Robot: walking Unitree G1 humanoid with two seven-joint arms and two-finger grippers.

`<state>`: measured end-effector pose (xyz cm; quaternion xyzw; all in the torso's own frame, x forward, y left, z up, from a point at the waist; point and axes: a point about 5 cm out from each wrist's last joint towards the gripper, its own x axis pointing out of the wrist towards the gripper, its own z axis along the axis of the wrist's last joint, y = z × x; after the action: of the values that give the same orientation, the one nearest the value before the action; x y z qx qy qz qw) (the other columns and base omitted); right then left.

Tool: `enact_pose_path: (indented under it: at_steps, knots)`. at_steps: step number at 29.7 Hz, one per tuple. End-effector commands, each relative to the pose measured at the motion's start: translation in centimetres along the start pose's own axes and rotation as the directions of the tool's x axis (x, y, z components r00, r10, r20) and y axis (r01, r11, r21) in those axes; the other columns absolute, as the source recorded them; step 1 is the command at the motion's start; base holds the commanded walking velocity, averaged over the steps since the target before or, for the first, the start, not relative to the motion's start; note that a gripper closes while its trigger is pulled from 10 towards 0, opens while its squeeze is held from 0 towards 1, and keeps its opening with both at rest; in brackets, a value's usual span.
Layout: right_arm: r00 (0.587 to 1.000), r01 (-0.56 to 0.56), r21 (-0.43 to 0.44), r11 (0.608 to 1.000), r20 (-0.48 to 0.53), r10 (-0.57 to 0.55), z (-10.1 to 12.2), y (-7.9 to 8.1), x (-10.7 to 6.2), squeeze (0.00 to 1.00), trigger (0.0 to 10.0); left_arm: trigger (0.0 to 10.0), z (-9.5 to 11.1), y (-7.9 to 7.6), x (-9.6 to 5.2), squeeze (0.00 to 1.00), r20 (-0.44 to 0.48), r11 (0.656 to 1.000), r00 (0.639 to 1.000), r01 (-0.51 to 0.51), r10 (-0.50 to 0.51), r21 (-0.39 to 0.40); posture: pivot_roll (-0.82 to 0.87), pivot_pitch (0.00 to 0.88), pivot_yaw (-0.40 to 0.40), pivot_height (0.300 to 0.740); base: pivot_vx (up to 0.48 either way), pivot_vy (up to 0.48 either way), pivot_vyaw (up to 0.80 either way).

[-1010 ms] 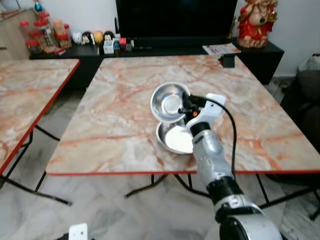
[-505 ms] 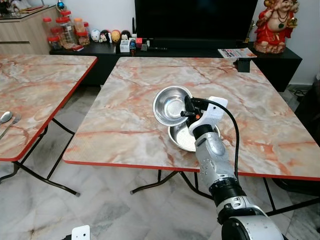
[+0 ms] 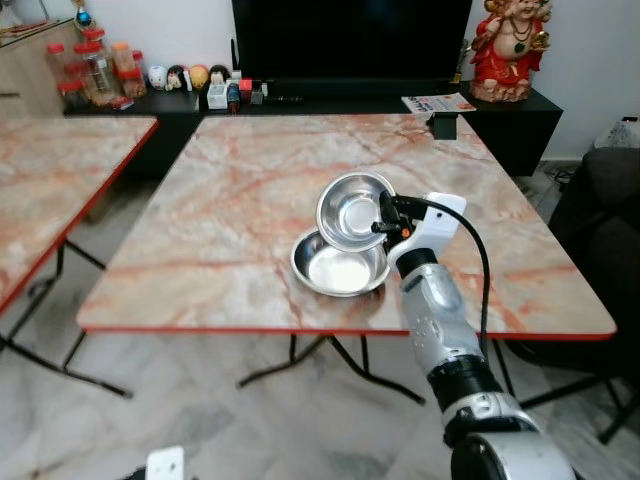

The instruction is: Setting the table

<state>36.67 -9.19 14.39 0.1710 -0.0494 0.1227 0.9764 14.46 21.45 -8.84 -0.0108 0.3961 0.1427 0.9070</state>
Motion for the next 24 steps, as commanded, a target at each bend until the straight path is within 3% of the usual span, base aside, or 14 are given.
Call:
enact_pose_path:
  at_steps: [1,17,20,24]
  knots:
    - [1.000,-0.013,-0.012,1.000,0.014,0.013,0.66,0.18,0.33,0.00,10.0,10.0,-0.13,0.06,-0.04,0.00,-0.005,1.000,1.000,-0.008,0.008,-0.007,0.01,0.000,0.001,0.732,0.000,0.000,0.00]
    - [0.998,0.001,0.013,1.000,-0.065,-0.001,-0.08,0.10,0.41,0.00,10.0,10.0,-0.15,-0.01,-0.03,0.00,-0.009,1.000,1.000,-0.009,0.009,-0.009,0.01,0.000,-0.001,0.732,0.000,0.000,0.00]
    - [0.997,0.034,0.078,0.996,-0.069,-0.029,0.15,-0.02,0.76,0.00,10.0,10.0,-0.09,-0.03,-0.01,0.00,-0.007,1.000,1.000,-0.009,0.009,-0.013,0.01,0.000,-0.003,0.732,0.000,0.000,0.00]
    - [0.993,0.064,0.085,0.994,-0.105,-0.055,-0.05,-0.19,0.99,0.00,10.0,10.0,-0.08,-0.02,-0.01,0.00,-0.007,1.000,1.000,-0.010,0.010,-0.015,0.01,0.000,-0.003,0.732,0.000,0.000,0.00]
